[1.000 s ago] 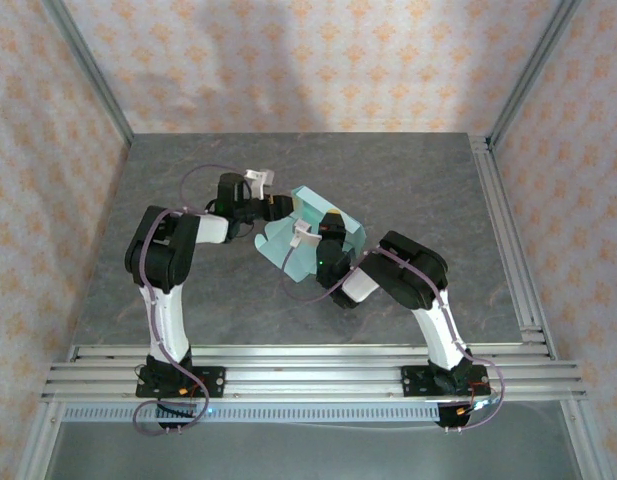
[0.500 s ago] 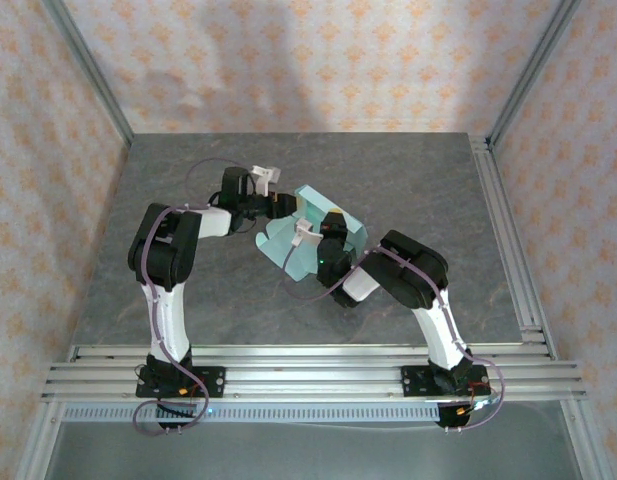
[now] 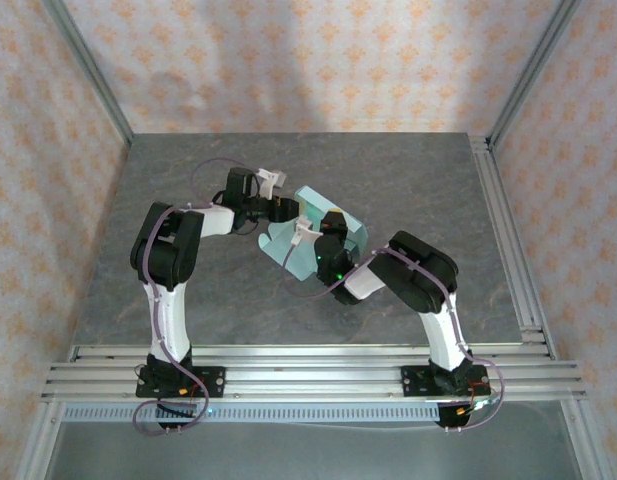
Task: Fold the paper box
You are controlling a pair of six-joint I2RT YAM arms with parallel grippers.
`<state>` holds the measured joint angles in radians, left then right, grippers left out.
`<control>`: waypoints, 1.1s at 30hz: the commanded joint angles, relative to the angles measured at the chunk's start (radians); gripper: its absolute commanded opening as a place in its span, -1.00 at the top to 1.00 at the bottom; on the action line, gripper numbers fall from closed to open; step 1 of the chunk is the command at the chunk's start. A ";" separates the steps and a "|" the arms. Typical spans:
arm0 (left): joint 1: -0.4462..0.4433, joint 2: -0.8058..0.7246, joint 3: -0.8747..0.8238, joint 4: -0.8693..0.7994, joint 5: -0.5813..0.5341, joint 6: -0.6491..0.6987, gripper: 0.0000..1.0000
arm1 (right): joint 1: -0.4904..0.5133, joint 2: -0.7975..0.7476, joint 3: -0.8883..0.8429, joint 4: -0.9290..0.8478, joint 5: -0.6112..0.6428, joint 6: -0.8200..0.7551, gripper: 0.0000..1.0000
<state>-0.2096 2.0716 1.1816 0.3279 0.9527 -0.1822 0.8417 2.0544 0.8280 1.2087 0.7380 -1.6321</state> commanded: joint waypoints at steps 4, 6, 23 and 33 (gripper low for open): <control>-0.011 0.027 0.033 -0.030 -0.009 0.009 0.07 | 0.017 -0.065 -0.007 -0.130 -0.032 0.099 1.00; -0.010 0.029 0.033 -0.030 -0.013 0.010 0.07 | 0.017 -0.070 -0.008 -0.137 -0.033 0.103 1.00; -0.040 0.011 0.061 -0.071 -0.073 0.020 0.34 | 0.033 -0.109 -0.012 -0.237 -0.039 0.146 1.00; -0.042 -0.006 0.056 -0.083 -0.163 0.008 0.53 | 0.033 -0.135 -0.004 -0.339 -0.049 0.211 1.00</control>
<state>-0.2409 2.0861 1.2167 0.2607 0.8295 -0.1772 0.8566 1.9518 0.8272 0.9558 0.7338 -1.4731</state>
